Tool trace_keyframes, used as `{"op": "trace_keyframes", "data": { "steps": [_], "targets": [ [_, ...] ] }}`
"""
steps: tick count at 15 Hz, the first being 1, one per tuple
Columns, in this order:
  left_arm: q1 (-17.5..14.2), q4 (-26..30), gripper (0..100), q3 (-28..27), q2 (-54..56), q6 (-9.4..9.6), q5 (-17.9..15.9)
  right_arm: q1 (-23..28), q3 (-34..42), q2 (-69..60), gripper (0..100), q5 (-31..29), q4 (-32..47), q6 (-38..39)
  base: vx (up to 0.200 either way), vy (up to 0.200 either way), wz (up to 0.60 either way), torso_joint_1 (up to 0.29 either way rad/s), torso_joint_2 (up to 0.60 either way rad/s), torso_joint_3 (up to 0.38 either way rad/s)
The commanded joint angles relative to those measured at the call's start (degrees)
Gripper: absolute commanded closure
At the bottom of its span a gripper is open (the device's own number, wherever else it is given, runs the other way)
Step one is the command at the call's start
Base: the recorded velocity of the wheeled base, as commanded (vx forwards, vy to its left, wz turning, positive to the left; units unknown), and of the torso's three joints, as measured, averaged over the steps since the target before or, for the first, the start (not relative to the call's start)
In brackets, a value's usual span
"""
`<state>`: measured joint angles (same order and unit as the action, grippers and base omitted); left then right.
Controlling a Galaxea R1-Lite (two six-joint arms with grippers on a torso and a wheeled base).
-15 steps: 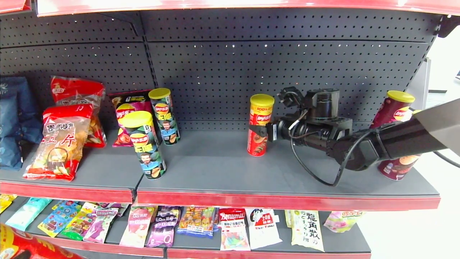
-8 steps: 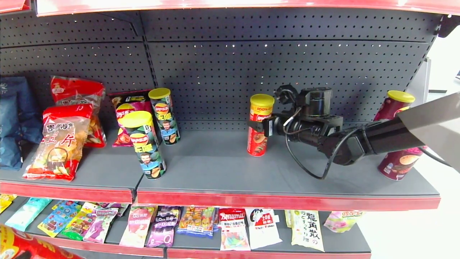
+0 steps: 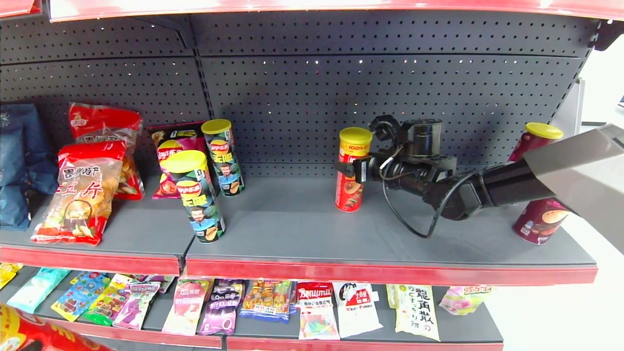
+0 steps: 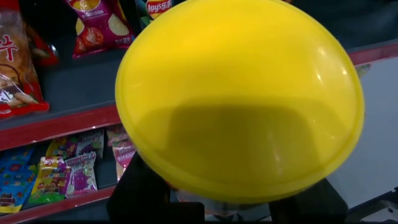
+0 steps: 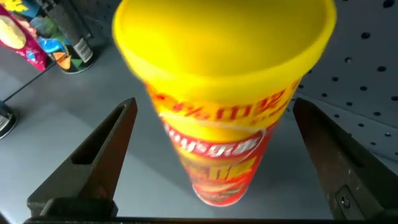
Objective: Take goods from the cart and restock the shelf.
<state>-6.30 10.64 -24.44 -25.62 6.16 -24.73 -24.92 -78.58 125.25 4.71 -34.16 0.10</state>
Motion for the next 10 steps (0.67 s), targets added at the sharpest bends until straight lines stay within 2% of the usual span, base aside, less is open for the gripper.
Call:
{"op": "trace_keyframes", "data": {
  "steps": [1,10],
  "targets": [
    [-0.03,-0.01,100,0.01,-0.22,0.0,0.04,0.22,-1.05,0.79,0,0.04,-0.03,-0.01,0.0,0.0,0.0,0.0,0.0,0.0],
    [-0.03,-0.01,100,0.01,-0.3,0.0,-0.05,0.66,-4.3,3.34,0,-0.05,0.14,-0.01,0.0,0.0,0.0,0.0,0.0,0.0]
  ]
}}
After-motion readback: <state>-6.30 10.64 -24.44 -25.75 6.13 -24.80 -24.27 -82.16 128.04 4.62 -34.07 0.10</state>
